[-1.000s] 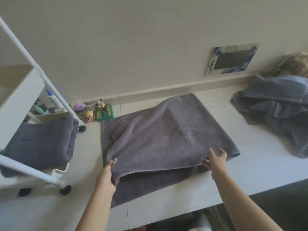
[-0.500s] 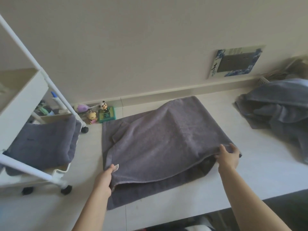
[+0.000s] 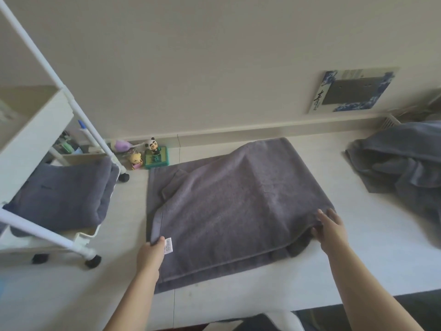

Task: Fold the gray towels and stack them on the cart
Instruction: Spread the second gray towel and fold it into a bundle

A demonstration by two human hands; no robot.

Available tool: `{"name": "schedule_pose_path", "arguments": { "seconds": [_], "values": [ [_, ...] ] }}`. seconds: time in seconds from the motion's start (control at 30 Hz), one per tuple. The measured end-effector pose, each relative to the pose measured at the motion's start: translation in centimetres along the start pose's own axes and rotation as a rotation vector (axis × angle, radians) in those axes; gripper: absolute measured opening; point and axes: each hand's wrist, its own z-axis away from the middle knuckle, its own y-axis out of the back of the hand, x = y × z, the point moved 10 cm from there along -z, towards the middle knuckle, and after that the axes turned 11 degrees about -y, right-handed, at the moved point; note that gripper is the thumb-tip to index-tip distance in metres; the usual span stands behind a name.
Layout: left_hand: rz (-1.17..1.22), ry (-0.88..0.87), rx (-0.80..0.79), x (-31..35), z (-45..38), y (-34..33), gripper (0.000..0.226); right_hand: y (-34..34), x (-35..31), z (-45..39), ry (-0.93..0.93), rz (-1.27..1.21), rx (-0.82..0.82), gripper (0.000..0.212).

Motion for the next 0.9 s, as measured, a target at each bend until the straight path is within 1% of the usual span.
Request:
{"name": "schedule_pose_path", "arguments": {
  "seconds": [0.07,0.13,0.2,0.27,0.37,0.47,0.57,0.63,0.7,0.8,0.9],
  "values": [
    [-0.005,-0.011,0.011,0.1,0.0,0.2,0.034,-0.4,-0.3,0.0,0.021,0.005,-0.025,0.049],
    [0.006,-0.003,-0.007,-0.1,-0.4,0.4,0.030,0.9,-1.7,0.2,0.115,0.070,0.054,0.047],
    [0.014,0.009,-0.045,-0.3,-0.9,0.4,0.025,2.4,-3.3,0.7,0.213,0.146,0.152,0.056],
    [-0.004,0.002,-0.077,-0.4,-1.0,0.4,0.020,3.2,-4.6,1.7,0.272,0.231,0.223,0.063],
    [-0.066,-0.050,-0.071,0.0,-0.4,0.7,0.011,2.9,-5.2,3.2,0.371,0.346,0.212,0.062],
    [-0.184,-0.157,-0.017,1.1,0.6,1.6,0.016,2.1,-4.4,4.5,0.474,0.550,0.177,0.059],
    [-0.339,-0.322,0.031,2.7,1.3,1.8,0.026,1.8,-3.2,4.3,0.472,0.739,0.157,0.059],
    [-0.379,-0.380,0.047,3.3,1.4,1.6,0.028,1.8,-2.6,4.1,0.453,0.812,0.138,0.058],
    [-0.392,-0.388,0.064,3.6,1.5,1.8,0.026,2.3,-2.7,4.0,0.458,0.806,0.159,0.053],
    [-0.377,-0.363,0.083,3.6,1.8,2.2,0.021,3.1,-3.2,4.1,0.485,0.714,0.202,0.045],
    [-0.443,-0.360,0.091,3.3,2.0,2.4,0.020,3.1,-2.7,4.3,0.489,0.772,0.182,0.046]
  ]
}}
